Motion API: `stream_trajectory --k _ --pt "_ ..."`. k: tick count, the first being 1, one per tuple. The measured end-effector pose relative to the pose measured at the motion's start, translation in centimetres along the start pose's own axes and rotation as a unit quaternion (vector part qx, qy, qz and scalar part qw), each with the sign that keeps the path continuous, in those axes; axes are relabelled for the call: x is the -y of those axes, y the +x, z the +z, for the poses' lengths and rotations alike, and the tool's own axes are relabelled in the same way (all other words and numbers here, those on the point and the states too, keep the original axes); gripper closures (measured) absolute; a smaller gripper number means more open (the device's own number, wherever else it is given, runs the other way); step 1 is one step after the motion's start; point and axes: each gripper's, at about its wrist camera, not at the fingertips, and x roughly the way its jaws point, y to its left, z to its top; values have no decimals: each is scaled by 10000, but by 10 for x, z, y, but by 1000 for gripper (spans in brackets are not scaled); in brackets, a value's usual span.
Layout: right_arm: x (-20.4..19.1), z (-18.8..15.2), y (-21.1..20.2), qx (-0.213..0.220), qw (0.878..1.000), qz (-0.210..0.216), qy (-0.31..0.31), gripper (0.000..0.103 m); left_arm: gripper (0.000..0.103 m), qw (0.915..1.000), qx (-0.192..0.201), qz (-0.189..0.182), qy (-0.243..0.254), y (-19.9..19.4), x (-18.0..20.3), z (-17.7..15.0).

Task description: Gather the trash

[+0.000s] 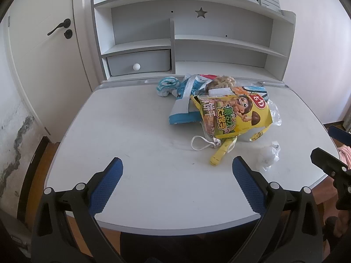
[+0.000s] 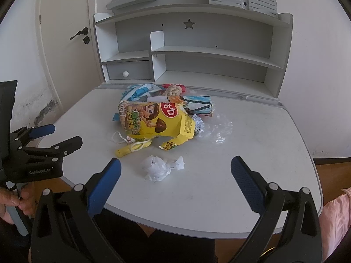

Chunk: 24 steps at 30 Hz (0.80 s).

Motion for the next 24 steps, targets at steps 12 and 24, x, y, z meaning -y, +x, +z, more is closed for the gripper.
stream_trajectory --k 12,24 --pt "-1 -1 0 9 10000 2 -8 6 6 10000 10 -12 -20 -1 -2 0" --pt "-1 -1 1 -3 10000 24 -19 6 6 10000 6 -9 -28 0 -3 0"
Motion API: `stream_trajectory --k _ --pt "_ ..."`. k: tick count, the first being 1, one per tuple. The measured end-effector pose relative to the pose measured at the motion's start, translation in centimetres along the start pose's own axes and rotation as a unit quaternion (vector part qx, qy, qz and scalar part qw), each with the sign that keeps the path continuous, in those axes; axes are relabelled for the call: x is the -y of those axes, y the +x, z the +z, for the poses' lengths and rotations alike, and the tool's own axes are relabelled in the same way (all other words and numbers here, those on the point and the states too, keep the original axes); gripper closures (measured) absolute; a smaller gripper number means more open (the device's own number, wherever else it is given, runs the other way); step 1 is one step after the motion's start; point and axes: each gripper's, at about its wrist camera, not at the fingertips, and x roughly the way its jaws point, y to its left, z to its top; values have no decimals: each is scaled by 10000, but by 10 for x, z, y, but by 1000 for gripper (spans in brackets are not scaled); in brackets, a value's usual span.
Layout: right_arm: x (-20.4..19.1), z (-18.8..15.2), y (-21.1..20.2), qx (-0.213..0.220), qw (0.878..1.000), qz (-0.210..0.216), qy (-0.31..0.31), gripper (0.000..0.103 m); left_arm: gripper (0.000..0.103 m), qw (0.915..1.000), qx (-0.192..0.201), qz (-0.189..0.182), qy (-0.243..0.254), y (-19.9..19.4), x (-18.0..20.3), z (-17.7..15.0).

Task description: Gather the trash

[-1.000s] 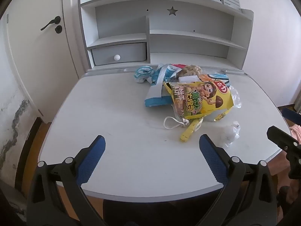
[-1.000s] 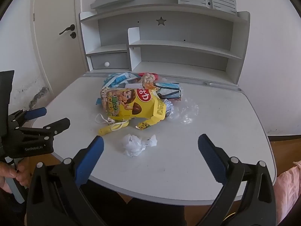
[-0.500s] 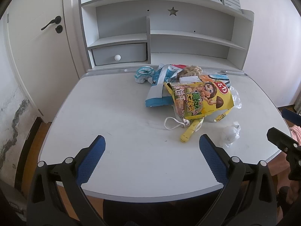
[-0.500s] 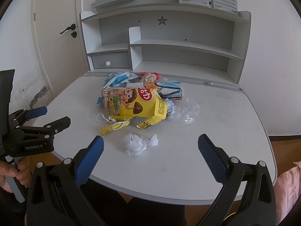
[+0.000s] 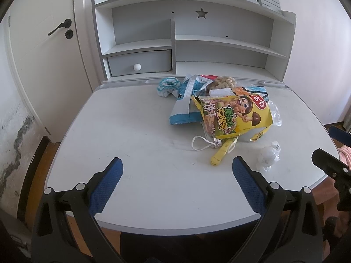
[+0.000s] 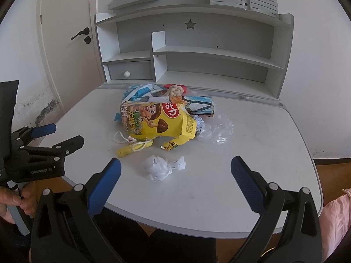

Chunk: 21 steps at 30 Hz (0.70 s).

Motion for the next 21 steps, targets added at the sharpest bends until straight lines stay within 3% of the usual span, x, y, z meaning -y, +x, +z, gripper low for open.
stream_trajectory --k 21 --pt "0 0 -1 -15 10000 39 6 6 6 10000 -16 -13 -19 0 -1 -1"
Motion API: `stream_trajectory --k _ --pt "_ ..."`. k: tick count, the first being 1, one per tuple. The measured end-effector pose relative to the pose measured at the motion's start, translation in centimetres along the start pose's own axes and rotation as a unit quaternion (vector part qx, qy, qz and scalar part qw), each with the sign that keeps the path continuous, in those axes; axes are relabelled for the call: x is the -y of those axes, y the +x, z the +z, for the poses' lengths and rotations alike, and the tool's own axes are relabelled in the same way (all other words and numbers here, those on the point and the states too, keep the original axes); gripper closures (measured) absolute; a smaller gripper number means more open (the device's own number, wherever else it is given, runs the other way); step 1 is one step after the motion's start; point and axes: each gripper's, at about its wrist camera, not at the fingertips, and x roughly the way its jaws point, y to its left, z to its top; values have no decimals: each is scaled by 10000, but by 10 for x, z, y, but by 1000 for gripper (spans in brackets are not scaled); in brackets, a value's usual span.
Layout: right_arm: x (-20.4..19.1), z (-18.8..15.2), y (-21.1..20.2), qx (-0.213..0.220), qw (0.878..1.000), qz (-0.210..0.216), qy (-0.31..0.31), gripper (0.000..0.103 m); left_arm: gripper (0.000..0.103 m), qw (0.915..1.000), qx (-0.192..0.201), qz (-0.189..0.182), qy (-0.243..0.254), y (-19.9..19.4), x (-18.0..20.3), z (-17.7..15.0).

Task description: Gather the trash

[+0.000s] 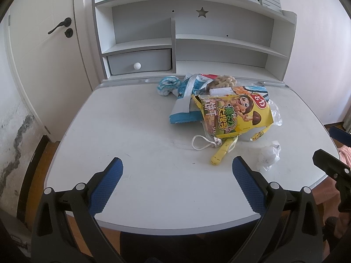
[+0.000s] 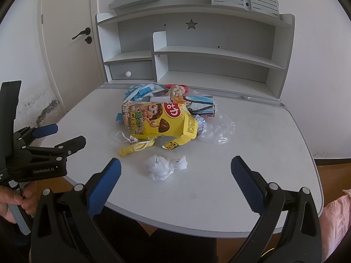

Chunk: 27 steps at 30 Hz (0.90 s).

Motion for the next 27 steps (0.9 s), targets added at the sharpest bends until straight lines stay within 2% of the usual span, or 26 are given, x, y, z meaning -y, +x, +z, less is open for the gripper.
stream_trajectory --k 7,9,12,14,18,20,24,27 --pt "3 -2 7 -117 9999 119 -34 6 6 9998 -117 -155 -57 9 -10 7" --pt "5 -4 10 -161 9997 177 -38 6 6 9995 -126 -276 -70 15 -20 19" --pt "10 -6 20 -254 9994 227 -34 6 6 9997 -44 -222 -96 30 -39 45" --pt "13 -9 29 -348 9991 260 -31 6 6 9999 -82 -119 -54 50 -51 69" --pt "15 -12 47 -556 9979 310 -72 6 6 9982 -456 -381 -14 117 -66 121" --pt "17 -13 54 -619 9974 363 -74 6 6 9974 -632 -352 26 150 -68 141" --pt "22 -15 63 -693 9965 464 -73 6 6 9927 -1030 -626 -46 197 -64 161" --pt "27 -17 69 -755 9960 470 -57 6 6 9942 -1012 -302 -212 219 -67 169"
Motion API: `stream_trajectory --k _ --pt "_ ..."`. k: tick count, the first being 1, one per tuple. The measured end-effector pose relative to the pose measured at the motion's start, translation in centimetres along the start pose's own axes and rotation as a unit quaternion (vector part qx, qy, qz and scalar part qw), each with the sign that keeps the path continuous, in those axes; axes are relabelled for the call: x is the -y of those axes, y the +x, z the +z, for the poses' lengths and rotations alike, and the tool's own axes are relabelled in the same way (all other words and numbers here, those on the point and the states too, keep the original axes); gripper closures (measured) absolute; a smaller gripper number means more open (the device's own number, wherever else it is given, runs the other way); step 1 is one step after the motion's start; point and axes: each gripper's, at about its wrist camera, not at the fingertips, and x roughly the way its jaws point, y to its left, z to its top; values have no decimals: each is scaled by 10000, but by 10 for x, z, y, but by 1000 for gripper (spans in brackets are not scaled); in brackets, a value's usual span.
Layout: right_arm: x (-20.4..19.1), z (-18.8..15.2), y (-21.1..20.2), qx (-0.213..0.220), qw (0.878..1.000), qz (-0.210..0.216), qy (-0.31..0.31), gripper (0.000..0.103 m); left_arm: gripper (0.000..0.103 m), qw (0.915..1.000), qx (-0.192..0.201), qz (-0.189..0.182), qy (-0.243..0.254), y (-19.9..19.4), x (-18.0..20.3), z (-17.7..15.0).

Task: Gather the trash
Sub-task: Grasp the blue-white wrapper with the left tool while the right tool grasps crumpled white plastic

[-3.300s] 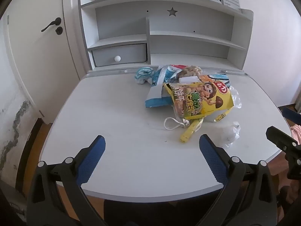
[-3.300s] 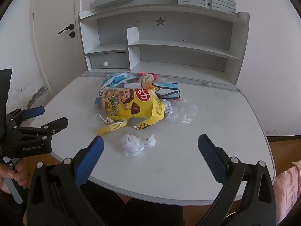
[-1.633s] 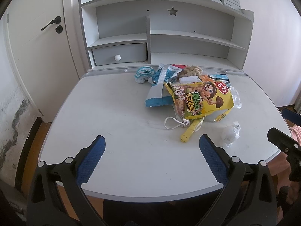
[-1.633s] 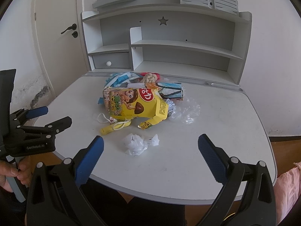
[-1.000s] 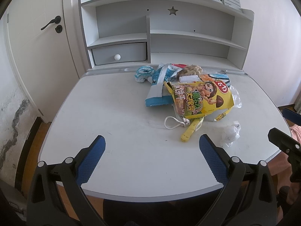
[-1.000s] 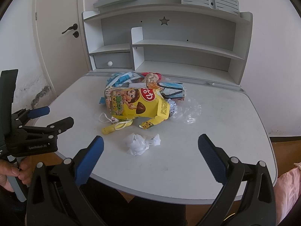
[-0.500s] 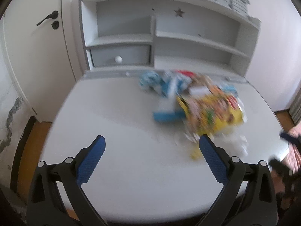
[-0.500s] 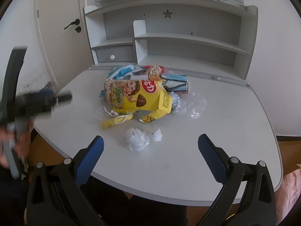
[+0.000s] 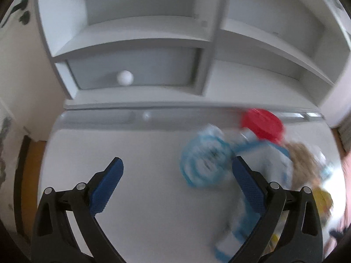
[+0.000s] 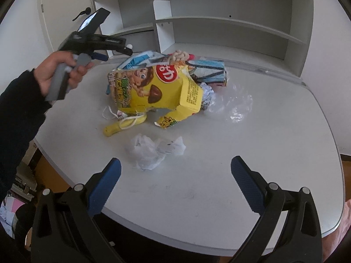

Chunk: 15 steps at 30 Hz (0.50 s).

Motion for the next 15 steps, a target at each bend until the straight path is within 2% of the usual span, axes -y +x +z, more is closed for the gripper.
stream_trajectory --k 2,5,6,7,9,10,15 --pt "3 -1 2 -36 10000 1 35 6 9 9998 -127 -98 -73 11 -3 3" --pt "9 -1 7 -93 9999 28 129 6 41 9993 -295 -218 -102 20 -5 0" --pt "10 -1 9 -129 9998 67 161 6 49 9989 -356 -301 -16 23 -3 -1" --pt "10 -1 11 -160 9997 92 181 6 65 9986 -397 -346 42 25 -2 -3" --pt "9 2 15 -209 9995 132 189 6 85 9976 -483 -483 103 27 0 -6" --pt "9 3 16 -219 9995 148 188 6 91 9977 -448 -504 101 26 0 -7" --pt "6 17 27 -359 9987 237 281 14 94 9996 -9 -266 -115 -18 -15 -14"
